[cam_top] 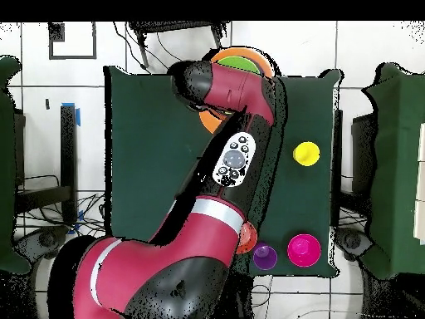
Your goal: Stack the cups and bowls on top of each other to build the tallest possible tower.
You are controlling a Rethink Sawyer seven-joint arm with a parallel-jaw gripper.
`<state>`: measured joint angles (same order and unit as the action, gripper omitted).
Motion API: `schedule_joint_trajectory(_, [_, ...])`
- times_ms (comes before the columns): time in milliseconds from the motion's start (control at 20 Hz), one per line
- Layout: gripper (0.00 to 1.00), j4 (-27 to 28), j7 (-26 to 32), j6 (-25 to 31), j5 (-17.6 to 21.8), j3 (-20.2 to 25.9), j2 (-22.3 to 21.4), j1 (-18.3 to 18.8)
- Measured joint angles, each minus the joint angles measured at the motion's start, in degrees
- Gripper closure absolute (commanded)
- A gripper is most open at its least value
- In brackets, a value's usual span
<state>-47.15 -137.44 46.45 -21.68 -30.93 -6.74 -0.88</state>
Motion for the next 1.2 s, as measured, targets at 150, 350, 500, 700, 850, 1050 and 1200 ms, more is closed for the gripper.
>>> schedule_joint_trajectory(150, [0.00, -0.02, 0.00, -0.01, 0.00, 0.00, 0.01, 0.00])
schedule_joint_trajectory(350, [0.00, -0.02, 0.00, -0.21, 0.00, 0.00, 0.01, 0.00])
schedule_joint_trajectory(500, [0.00, -0.07, 0.00, -0.29, -0.01, 0.00, 0.01, -0.01])
schedule_joint_trajectory(700, [0.00, -0.37, 0.00, -0.42, -0.01, 0.00, -0.01, -0.02])
schedule_joint_trajectory(850, [0.00, -0.63, 0.00, -0.76, -0.02, 0.00, -0.02, -0.04])
schedule_joint_trajectory(1050, [0.00, -0.90, 0.00, -1.10, -0.02, 0.00, -0.13, -0.13])
schedule_joint_trajectory(1200, [0.00, -1.17, 0.00, -1.46, -0.01, 0.00, -0.22, -0.23])
